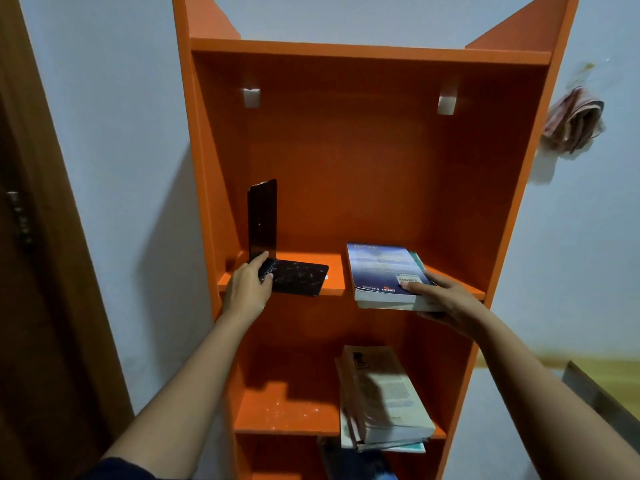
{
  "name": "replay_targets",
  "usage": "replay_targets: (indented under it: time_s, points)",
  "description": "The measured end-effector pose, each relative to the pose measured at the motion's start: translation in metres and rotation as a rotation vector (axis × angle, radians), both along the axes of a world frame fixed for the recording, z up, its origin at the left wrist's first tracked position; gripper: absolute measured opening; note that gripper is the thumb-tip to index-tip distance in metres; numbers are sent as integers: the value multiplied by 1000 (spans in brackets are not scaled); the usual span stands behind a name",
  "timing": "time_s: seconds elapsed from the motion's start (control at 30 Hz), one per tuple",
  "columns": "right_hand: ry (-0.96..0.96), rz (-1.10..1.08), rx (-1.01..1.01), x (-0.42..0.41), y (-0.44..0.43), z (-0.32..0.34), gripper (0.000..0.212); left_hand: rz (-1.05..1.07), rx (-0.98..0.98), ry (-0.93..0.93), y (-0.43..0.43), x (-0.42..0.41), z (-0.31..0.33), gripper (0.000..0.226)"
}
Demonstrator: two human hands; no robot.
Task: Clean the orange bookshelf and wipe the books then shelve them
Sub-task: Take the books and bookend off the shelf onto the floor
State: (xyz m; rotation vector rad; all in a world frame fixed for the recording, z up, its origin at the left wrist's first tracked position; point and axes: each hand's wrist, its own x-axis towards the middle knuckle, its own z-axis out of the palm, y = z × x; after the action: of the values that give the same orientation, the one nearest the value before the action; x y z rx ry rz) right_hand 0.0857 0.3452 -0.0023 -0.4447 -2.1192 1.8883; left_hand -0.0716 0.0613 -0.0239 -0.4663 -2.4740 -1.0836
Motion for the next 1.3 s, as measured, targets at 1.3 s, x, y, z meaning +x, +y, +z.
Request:
replay_targets:
  time_s: [1.3]
  points:
    - [-319,303,-371,18,-330,-274,57,655,15,-475,-331,257,-282,50]
